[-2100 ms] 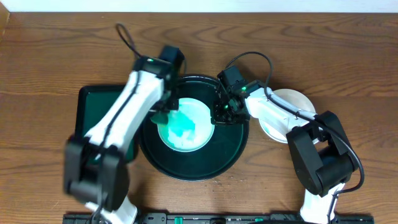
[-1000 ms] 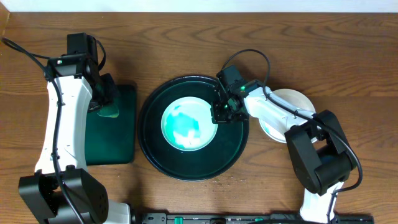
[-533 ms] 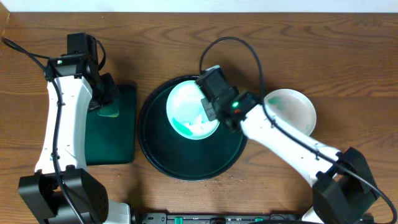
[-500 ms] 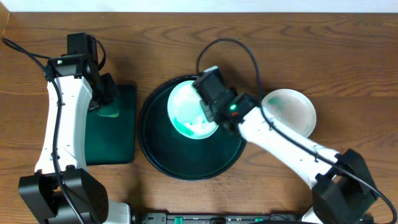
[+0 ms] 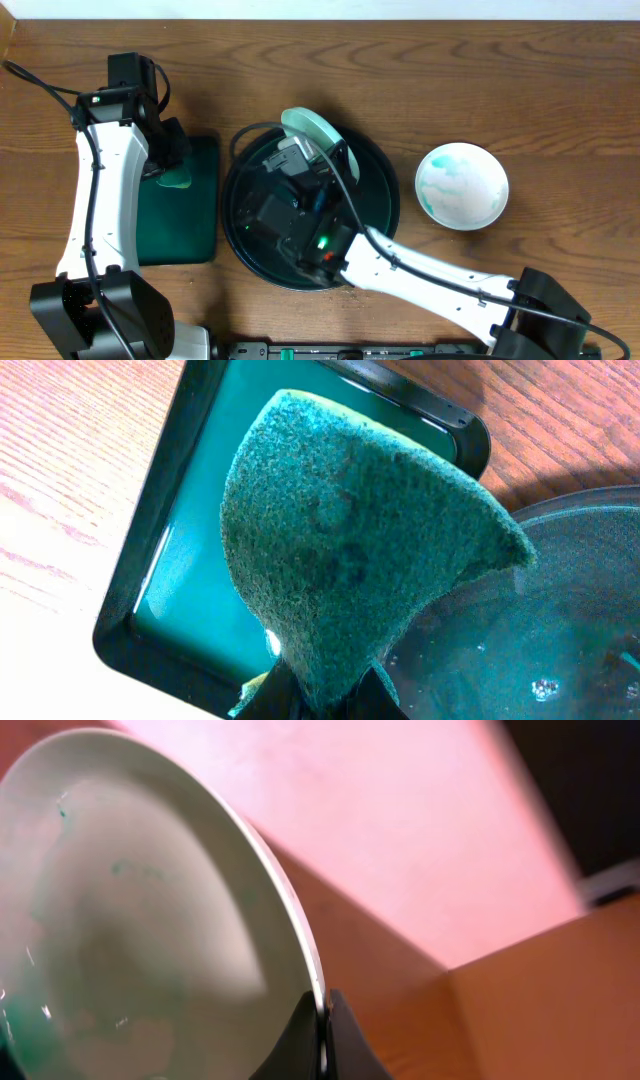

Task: Clean dirty plates on tray and stack at the side
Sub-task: 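Lift the last plate with the right gripper onto the plate stack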

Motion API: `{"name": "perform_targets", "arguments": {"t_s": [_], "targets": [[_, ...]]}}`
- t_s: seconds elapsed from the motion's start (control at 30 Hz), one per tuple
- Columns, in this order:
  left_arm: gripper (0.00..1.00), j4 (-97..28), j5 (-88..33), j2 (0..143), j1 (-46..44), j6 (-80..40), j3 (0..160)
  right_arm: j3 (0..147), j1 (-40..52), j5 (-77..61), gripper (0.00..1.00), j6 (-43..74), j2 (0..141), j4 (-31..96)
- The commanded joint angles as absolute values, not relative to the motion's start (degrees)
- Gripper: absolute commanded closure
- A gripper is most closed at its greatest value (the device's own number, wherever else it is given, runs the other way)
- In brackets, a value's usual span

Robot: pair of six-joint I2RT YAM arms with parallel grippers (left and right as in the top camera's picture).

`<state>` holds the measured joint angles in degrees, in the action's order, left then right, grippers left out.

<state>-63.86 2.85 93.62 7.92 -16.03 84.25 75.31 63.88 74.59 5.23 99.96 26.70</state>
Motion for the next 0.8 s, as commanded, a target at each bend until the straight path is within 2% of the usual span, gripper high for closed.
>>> {"name": "perform_targets", "arguments": {"t_s": [0.0, 0.27, 0.37, 0.57, 0.67, 0.77], "targets": [[0.93, -63.8, 2.5, 94.2, 8.1, -15.1, 84.4, 76.0, 66.6, 90.7, 0.99, -1.2, 98.1, 23.9], [0.93, -63.8, 2.5, 94.2, 8.1, -15.1, 84.4, 76.0, 67.2, 90.1, 0.99, -3.5, 98.1, 22.5], [0.93, -63.8, 2.5, 94.2, 8.1, -15.1, 84.4, 76.0, 66.8, 84.9, 0.99, -3.5, 98.1, 23.6], [0.93, -63.9, 2.5, 94.2, 8.1, -15.1, 84.4, 76.0, 64.1, 59.9, 0.99, 6.1, 98.0, 31.1], [0.93, -63.9, 2.5, 94.2, 8.1, -15.1, 84.4, 76.0, 59.5, 39.7, 0.99, 13.8, 96.5, 33.8], [0.93, -63.9, 2.5, 94.2, 8.1, -15.1, 84.4, 76.0, 54.2, 23.7, 0.99, 15.2, 93.4, 33.8]]}}
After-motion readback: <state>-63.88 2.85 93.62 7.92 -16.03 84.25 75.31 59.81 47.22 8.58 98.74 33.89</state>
